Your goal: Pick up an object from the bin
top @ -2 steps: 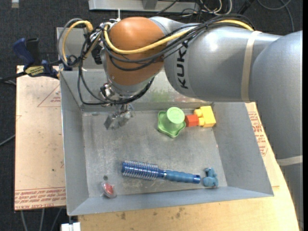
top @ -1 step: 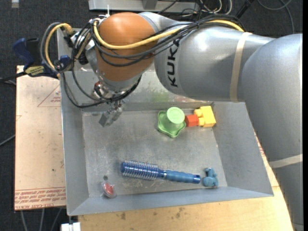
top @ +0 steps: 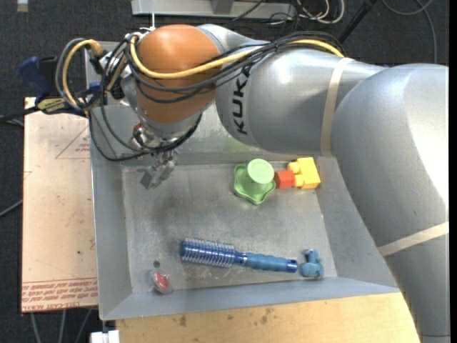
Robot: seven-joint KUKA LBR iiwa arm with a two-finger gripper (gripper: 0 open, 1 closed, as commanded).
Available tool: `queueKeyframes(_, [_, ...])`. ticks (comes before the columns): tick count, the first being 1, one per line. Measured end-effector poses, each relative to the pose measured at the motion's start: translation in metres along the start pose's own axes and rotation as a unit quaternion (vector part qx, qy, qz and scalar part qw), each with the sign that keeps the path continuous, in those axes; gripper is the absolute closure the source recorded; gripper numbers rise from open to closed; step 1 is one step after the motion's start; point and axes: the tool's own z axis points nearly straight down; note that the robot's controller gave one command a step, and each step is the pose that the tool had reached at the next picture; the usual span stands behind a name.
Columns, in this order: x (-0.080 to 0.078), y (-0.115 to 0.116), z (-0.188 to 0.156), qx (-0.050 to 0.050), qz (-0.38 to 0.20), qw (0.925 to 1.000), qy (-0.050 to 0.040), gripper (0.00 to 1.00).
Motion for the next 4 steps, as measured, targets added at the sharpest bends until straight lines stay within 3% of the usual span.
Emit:
queueKeyframes(1, [-0.004, 0.015, 0.023, -0.002, -0.011, 0.9999, -0.0001, 1.0])
queueKeyframes(2, [0.008, 0.025, -0.011, 0.0, -0.092, 0.9958, 0.0015, 1.0])
queueKeyframes(3, [0.008, 0.019, -0.005, 0.0, -0.086, 0.9963, 0.0002, 1.0])
queueKeyframes(4, [-0.033, 0.042, -0.013, -0.002, -0.097, 0.9953, -0.0007, 1.0])
